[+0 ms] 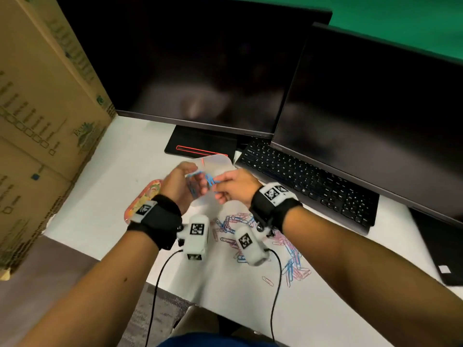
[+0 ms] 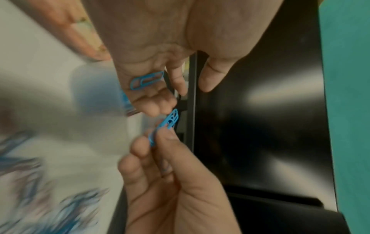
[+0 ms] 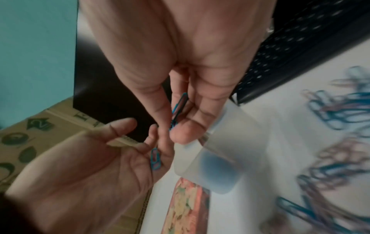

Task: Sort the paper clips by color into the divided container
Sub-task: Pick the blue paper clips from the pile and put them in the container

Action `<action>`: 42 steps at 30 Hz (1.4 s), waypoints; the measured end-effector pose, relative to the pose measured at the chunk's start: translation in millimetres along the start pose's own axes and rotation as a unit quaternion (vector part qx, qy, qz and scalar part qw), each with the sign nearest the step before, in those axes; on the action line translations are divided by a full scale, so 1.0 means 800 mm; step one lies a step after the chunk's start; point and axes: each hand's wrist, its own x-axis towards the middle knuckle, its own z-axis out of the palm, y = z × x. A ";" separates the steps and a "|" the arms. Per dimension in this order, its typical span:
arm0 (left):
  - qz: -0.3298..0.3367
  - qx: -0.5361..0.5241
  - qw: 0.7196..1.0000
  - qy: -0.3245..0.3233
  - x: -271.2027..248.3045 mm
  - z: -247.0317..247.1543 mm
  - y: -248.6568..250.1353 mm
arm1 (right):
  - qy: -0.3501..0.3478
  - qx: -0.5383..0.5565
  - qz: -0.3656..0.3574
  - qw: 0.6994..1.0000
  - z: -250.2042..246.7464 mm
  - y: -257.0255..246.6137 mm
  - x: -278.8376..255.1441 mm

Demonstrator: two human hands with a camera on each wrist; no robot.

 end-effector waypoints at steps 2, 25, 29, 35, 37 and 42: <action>0.020 0.009 0.999 0.047 0.014 0.000 0.018 | 0.002 -0.032 0.004 0.999 0.015 -0.019 0.018; 0.197 0.757 0.613 -0.107 0.036 -0.034 -0.122 | 0.014 -0.505 0.022 0.863 -0.004 0.123 -0.033; 0.176 0.774 0.599 -0.105 0.041 -0.035 -0.122 | 0.031 -0.530 0.019 0.847 0.001 0.131 -0.029; 0.178 0.747 0.632 -0.103 0.044 -0.044 -0.118 | 0.039 -0.515 0.045 0.855 -0.008 0.132 -0.025; 0.178 0.725 0.657 -0.102 0.043 -0.044 -0.114 | 0.036 -0.513 0.027 0.857 -0.011 0.133 -0.027; 0.156 0.668 0.721 -0.097 0.040 -0.043 -0.107 | 0.027 -0.488 -0.031 0.872 0.000 0.134 -0.028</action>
